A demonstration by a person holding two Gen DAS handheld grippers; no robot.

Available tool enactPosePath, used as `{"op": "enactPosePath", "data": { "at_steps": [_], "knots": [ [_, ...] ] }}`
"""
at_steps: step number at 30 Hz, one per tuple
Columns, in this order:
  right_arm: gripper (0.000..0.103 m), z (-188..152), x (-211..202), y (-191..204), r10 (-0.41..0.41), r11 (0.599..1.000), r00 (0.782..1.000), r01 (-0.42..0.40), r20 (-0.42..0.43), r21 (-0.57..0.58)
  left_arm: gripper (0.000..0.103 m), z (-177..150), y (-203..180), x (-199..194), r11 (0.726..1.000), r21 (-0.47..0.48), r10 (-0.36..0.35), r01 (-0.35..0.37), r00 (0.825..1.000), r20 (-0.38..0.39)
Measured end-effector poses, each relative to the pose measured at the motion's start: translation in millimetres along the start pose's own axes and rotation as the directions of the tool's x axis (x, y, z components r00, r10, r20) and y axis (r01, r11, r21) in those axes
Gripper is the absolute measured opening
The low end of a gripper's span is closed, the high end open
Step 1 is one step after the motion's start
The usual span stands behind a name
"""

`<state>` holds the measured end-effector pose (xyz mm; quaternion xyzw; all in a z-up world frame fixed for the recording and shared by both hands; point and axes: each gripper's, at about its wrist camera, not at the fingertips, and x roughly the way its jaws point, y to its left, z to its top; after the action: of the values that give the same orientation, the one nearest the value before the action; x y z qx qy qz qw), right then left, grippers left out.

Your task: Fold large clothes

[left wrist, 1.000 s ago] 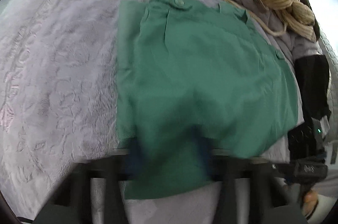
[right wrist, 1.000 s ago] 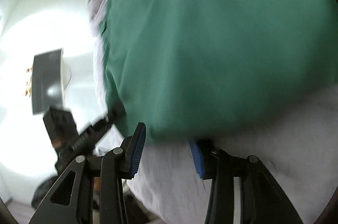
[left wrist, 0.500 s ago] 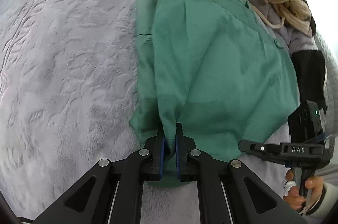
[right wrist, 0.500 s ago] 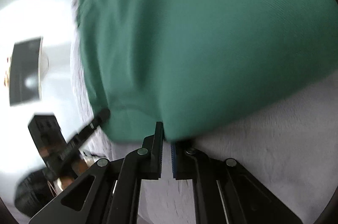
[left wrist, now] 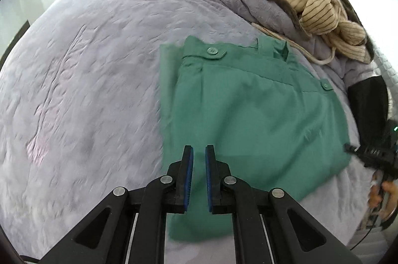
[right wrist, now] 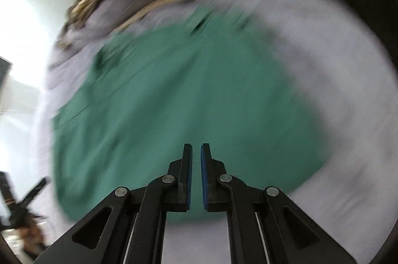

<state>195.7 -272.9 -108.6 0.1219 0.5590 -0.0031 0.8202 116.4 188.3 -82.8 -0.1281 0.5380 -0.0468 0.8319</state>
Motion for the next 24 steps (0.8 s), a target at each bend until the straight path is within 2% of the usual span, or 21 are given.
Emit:
{"op": "enactPosePath", "data": {
  "at_steps": [1, 2, 3, 4, 5, 6, 8, 9, 10, 11, 17, 20, 24],
  "knots": [
    [0.010, 12, 0, 0, -0.056, 0.998, 0.998, 0.057, 0.040, -0.041, 0.010, 3, -3, 8, 1.000, 0.010, 0.027, -0.027, 1.000, 0.001],
    [0.019, 23, 3, 1, -0.100, 0.992, 0.993, 0.105, 0.066, -0.071, 0.010, 6, -8, 17, 0.998, 0.018, 0.055, -0.055, 0.999, 0.000],
    [0.027, 35, 8, -15, -0.119, 0.988, 0.990, 0.126, 0.079, -0.091, 0.010, 10, -10, 26, 0.996, 0.017, 0.083, -0.083, 0.997, -0.008],
    [0.047, 41, 12, -19, -0.128, 0.985, 0.988, 0.136, 0.082, -0.104, 0.010, 12, -10, 32, 0.996, 0.007, 0.094, -0.094, 0.995, -0.015],
    [0.057, 52, 16, -24, -0.135, 0.983, 0.987, 0.144, 0.084, -0.111, 0.010, 14, -10, 35, 0.995, -0.005, 0.097, -0.097, 0.995, -0.014],
    [0.057, 56, 22, -24, -0.135, 0.983, 0.987, 0.145, 0.085, -0.117, 0.010, 17, -11, 39, 0.995, -0.016, 0.100, -0.100, 0.995, -0.008],
    [0.055, 66, 33, -26, -0.126, 0.984, 0.990, 0.133, 0.057, -0.121, 0.010, 21, -14, 41, 0.993, -0.021, 0.115, -0.115, 0.993, 0.003],
    [0.046, 69, 37, -32, -0.121, 0.985, 0.992, 0.125, 0.047, -0.116, 0.010, 23, -15, 43, 0.992, -0.017, 0.127, -0.127, 0.992, 0.007],
    [0.012, 73, 44, -34, -0.123, 0.987, 0.992, 0.124, 0.022, -0.104, 0.010, 24, -17, 44, 0.991, -0.012, 0.136, -0.136, 0.991, 0.009],
    [0.002, 75, 50, -38, -0.135, 0.986, 0.991, 0.135, 0.008, -0.097, 0.010, 25, -18, 47, 0.989, -0.006, 0.150, -0.150, 0.989, 0.009],
    [0.003, 64, 73, -67, -0.213, 0.976, 0.976, 0.210, -0.043, -0.051, 0.010, 27, -19, 67, 0.978, 0.007, 0.208, -0.208, 0.978, -0.002],
    [0.003, 60, 63, -74, -0.186, 0.982, 0.982, 0.186, -0.031, -0.016, 0.010, 28, -15, 72, 0.975, 0.008, 0.221, -0.221, 0.975, -0.005],
    [0.007, 49, 39, -70, -0.182, 0.983, 0.983, 0.182, -0.016, -0.007, 0.010, 26, -12, 56, 0.967, 0.032, 0.253, -0.252, 0.968, -0.001]
  ]
}}
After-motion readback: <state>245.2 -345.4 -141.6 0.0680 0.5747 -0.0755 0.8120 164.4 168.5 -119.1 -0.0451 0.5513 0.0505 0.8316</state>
